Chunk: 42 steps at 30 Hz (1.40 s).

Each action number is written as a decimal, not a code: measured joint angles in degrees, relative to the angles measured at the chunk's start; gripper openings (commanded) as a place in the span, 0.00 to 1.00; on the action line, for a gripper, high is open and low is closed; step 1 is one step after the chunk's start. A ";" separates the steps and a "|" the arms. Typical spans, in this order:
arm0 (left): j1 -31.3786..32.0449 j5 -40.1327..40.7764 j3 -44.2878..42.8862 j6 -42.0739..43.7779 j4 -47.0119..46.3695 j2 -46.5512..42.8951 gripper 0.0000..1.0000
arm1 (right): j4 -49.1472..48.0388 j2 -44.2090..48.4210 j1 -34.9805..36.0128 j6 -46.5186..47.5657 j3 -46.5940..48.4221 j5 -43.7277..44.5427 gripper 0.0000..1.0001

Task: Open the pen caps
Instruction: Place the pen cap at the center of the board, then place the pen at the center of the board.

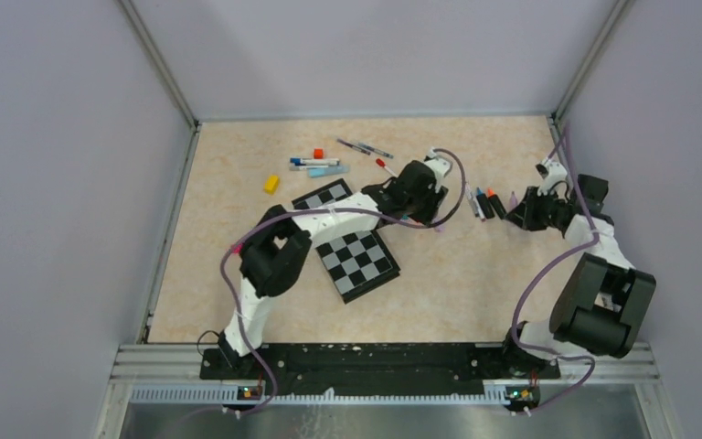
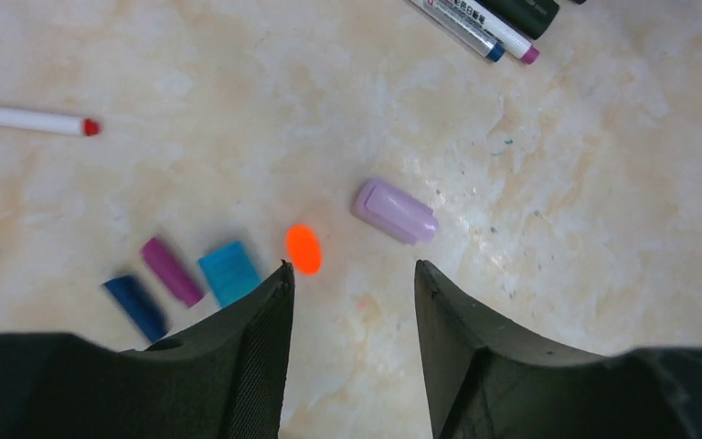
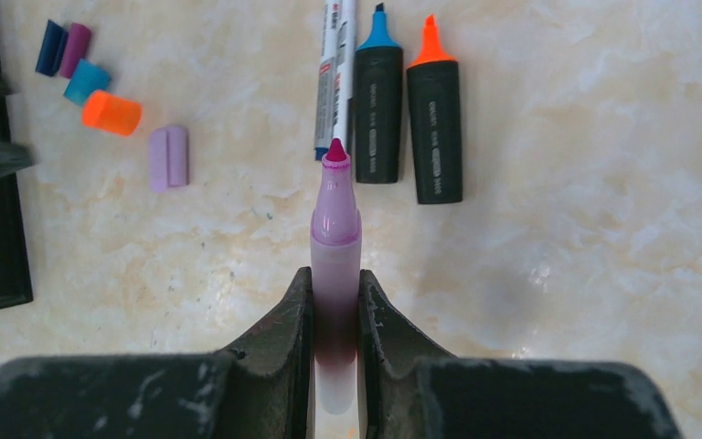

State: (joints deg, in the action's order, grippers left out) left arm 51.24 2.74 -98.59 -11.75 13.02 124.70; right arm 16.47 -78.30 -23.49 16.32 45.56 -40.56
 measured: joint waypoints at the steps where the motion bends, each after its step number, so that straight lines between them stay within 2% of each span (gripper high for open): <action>1: -0.02 0.13 3.43 0.94 -1.88 -3.34 0.62 | 0.94 -1.53 -0.20 0.66 1.31 0.13 0.02; 7: -0.33 2.60 23.52 5.57 -13.62 -26.51 0.97 | 8.94 -13.00 -0.50 6.14 13.88 0.96 0.08; 8: -0.48 2.91 26.53 6.21 -15.32 -30.14 0.98 | 11.26 -15.17 -0.55 7.19 16.79 1.09 0.09; 13: -2.75 1.18 40.89 6.19 -22.47 -44.28 0.99 | 19.26 -26.51 -0.68 11.45 31.06 0.98 0.12; 18: -8.17 -5.07 51.49 1.53 -22.80 -49.46 0.99 | 25.51 -36.13 -0.68 13.33 40.59 0.20 0.15; 23: -8.94 -7.61 59.56 -2.89 -21.88 -54.86 0.99 | 30.80 -43.78 -0.68 13.86 46.18 0.13 0.19; 28: -8.90 -7.67 62.47 -4.96 -22.08 -60.19 0.99 | 33.66 -47.04 -0.22 14.01 48.15 -0.09 0.27; 32: -8.90 -7.41 62.51 -5.60 -22.40 -61.11 0.99 | 34.40 -47.12 -0.13 13.88 48.83 -0.31 0.32; 42: -8.90 -6.75 62.73 -7.26 -21.97 -62.84 0.99 | 35.12 -47.08 -0.13 13.99 49.09 -1.25 0.34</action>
State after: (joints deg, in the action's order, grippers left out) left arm 42.35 -4.01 -35.86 -19.00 -8.95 61.87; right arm 51.59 -125.38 -23.62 30.30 94.65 -41.80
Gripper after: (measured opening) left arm 0.987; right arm 0.335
